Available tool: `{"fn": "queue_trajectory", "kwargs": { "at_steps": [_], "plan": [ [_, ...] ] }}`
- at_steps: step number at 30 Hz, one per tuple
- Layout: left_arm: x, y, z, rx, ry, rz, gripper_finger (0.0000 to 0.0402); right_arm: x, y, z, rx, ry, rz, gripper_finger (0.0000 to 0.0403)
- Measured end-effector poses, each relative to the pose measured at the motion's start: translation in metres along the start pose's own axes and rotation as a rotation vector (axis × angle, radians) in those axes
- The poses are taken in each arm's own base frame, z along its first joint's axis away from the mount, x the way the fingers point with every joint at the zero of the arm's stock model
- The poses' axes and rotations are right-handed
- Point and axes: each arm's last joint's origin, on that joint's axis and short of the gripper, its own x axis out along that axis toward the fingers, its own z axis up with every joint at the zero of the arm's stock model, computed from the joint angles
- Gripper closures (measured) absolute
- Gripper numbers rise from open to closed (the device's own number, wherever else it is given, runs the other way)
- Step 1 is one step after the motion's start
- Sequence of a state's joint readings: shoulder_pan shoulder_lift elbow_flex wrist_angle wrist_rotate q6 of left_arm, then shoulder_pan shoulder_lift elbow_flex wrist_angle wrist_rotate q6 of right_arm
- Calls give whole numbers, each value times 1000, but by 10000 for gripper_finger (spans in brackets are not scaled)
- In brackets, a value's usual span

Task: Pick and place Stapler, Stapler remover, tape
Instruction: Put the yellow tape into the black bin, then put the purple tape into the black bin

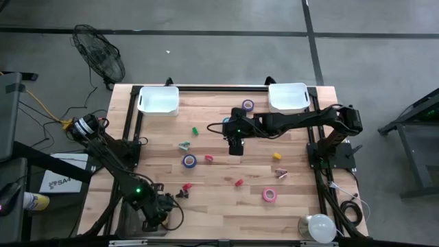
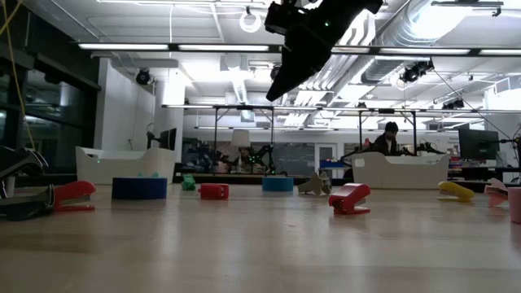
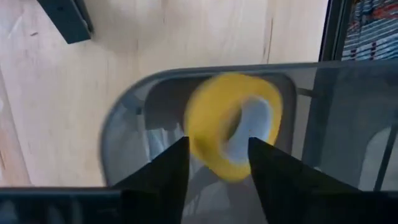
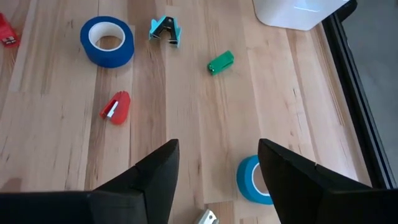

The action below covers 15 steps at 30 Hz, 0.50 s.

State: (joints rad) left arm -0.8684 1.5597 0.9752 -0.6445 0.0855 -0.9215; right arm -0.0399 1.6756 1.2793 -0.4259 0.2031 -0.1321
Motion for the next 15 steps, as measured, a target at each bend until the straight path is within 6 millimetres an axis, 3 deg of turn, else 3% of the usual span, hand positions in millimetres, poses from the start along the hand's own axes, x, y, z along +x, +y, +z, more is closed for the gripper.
{"fn": "queue_trajectory", "kwargs": {
  "at_steps": [8,15],
  "plan": [
    [-6,-6,2,-11,13,-55,218,0,0,0,-15,-2,12,191],
    [-47,-26,16,9,-68,-3,225,0,1,-1,-17,6,16,194]
  ]
}}
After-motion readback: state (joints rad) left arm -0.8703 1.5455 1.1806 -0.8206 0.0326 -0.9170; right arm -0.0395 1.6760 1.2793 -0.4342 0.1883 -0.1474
